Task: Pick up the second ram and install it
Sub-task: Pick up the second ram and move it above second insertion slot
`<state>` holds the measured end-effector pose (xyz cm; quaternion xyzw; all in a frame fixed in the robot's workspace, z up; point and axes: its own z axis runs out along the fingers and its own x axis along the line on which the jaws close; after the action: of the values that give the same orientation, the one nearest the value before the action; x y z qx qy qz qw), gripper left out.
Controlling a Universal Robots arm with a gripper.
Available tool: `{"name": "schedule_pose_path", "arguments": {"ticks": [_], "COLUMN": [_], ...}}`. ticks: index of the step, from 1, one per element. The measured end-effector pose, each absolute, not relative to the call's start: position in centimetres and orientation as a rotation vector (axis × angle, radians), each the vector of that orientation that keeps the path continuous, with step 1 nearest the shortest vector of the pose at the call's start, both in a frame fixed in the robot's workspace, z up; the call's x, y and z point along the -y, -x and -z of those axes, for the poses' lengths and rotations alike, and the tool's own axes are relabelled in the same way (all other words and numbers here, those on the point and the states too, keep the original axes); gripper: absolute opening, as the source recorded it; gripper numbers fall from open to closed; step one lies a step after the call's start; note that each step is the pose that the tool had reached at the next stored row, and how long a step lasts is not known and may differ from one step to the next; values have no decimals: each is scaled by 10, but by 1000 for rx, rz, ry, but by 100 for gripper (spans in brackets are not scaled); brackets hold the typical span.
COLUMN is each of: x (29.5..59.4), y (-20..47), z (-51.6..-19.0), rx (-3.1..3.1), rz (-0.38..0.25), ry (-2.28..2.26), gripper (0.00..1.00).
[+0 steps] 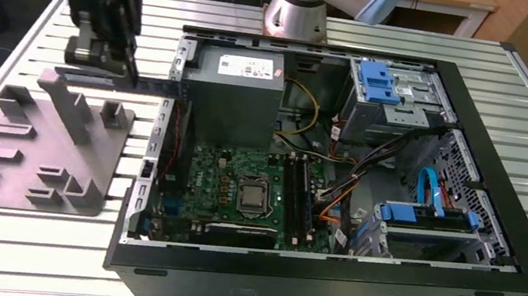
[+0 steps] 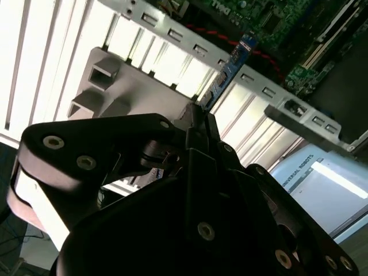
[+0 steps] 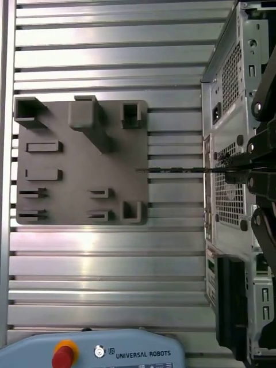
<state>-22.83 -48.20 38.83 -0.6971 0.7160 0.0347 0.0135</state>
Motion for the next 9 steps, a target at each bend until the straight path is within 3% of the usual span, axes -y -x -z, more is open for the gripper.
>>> {"name": "schedule_pose_path", "arguments": {"ticks": [9], "x": [482], "y": [188], "z": [-385], "rx": [-2230], "rz": [-108], "ry": [2172], "gripper": [14]}}
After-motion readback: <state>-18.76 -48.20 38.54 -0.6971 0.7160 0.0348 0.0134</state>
